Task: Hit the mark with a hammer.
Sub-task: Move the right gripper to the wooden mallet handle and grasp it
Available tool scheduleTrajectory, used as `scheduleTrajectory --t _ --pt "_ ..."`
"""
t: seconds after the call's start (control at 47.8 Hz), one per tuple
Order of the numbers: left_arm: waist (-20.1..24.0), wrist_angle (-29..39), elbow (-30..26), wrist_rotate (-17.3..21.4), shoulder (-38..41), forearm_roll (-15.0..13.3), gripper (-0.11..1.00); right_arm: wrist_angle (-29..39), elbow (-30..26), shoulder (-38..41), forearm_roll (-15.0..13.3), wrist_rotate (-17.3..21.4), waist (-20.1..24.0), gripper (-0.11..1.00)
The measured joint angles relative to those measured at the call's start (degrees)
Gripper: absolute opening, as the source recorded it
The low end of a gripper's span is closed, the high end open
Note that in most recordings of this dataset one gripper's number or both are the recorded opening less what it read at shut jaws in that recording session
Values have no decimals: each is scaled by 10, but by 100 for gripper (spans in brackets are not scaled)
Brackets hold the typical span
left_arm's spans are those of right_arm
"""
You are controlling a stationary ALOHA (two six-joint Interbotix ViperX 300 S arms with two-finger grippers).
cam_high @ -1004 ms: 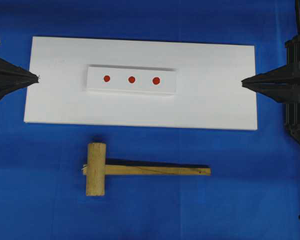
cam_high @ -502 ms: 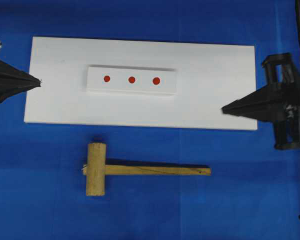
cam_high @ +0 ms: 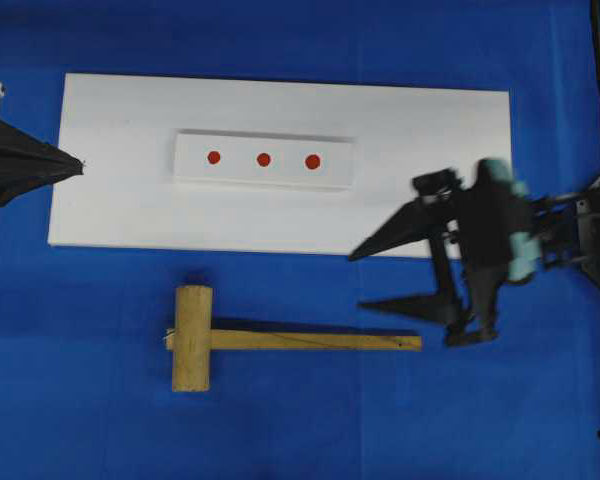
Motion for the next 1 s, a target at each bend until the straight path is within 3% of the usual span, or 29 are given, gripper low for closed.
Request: scheduleTrajectory --t 0.084,0.397,0.606,1.004 --pt "1 1 1 3 0 0 0 -1 -19 49 9 3 4 89" --pt "4 1 1 9 0 0 0 -57 -75 207 64 4 11 86" --pt "4 1 6 8 0 0 0 -86 -97 272 95 4 31 86" --pt "4 0 14 9 0 0 0 -89 -131 351 103 4 35 86"
